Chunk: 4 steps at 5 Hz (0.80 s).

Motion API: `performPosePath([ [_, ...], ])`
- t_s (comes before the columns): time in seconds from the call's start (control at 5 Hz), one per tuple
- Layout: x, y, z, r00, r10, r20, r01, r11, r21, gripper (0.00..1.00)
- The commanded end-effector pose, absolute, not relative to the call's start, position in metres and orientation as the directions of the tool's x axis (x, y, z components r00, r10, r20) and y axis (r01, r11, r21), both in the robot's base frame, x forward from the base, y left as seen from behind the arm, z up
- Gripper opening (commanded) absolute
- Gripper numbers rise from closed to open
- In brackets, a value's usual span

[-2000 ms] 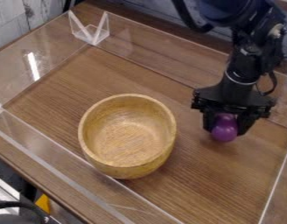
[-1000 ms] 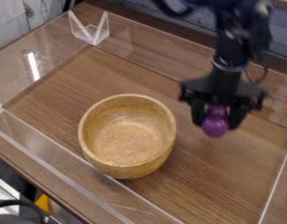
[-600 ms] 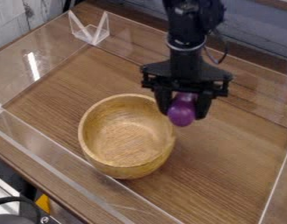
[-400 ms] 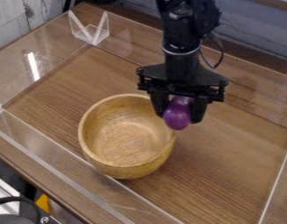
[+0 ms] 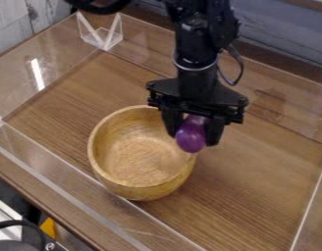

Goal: Put the purple eggplant in the brown bowl

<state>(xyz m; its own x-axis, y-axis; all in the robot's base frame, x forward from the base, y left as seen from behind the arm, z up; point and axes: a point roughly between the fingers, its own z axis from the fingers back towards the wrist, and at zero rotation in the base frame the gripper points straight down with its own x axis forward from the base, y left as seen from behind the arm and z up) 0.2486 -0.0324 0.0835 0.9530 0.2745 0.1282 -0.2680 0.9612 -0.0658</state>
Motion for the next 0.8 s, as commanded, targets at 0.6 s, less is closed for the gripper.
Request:
performPosePath([
  [0.6,0.238,-0.017,0.086,0.952,0.249,0.179,-0.242,0.968,-0.059,0.00],
])
